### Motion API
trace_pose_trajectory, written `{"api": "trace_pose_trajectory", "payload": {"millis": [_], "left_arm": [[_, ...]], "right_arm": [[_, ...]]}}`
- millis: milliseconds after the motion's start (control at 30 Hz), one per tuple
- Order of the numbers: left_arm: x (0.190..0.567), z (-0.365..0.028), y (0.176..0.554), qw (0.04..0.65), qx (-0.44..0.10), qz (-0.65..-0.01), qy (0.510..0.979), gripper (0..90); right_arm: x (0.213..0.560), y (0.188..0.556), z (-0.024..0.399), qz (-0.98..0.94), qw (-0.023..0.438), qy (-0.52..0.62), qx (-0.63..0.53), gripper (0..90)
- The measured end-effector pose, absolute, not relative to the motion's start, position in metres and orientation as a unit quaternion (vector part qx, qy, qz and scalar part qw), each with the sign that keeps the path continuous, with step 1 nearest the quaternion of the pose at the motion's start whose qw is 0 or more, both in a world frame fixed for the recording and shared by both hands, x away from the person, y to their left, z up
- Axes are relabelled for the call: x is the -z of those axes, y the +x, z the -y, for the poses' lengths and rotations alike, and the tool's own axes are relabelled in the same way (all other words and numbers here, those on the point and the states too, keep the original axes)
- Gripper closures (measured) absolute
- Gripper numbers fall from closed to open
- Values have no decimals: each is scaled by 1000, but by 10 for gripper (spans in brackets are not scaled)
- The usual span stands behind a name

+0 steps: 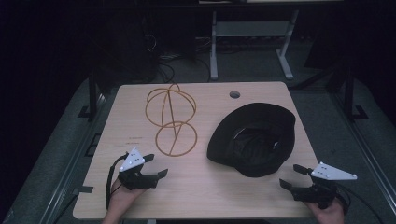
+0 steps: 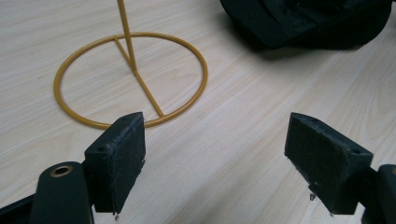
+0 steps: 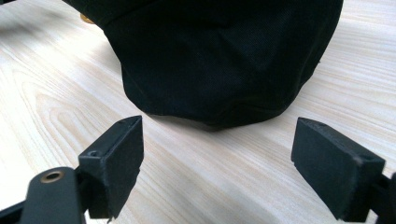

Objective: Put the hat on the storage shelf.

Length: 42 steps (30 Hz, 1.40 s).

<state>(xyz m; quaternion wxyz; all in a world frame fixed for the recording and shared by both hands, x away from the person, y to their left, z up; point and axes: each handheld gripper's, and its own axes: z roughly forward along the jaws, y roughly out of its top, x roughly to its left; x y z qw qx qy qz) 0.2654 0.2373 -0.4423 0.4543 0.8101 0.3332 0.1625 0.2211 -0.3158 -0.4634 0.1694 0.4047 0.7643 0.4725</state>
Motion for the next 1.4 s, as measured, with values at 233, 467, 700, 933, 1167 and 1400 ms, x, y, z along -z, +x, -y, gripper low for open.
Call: {"api": "trace_pose_trajectory", "payload": {"millis": [233,467,700,933,1167,1400], "left_arm": [[441,-233,262,460,-157,-325,811,200],[438,-226,257,465,-154,-314,813,200],[433,-215,252,474,-141,-297,817,200],[433,-197,251,467,-120,-272,833,200],[431,-183,252,466,-104,-254,841,199],[425,-166,255,462,-103,-229,851,205]], "right_arm": [[462,218,317,-764,171,405,-473,163],[458,217,313,-763,176,403,-474,163],[457,216,311,-767,178,398,-471,163],[456,215,313,-765,181,395,-475,163],[457,215,314,-762,180,399,-477,163],[457,215,315,-764,179,396,-476,163]]}}
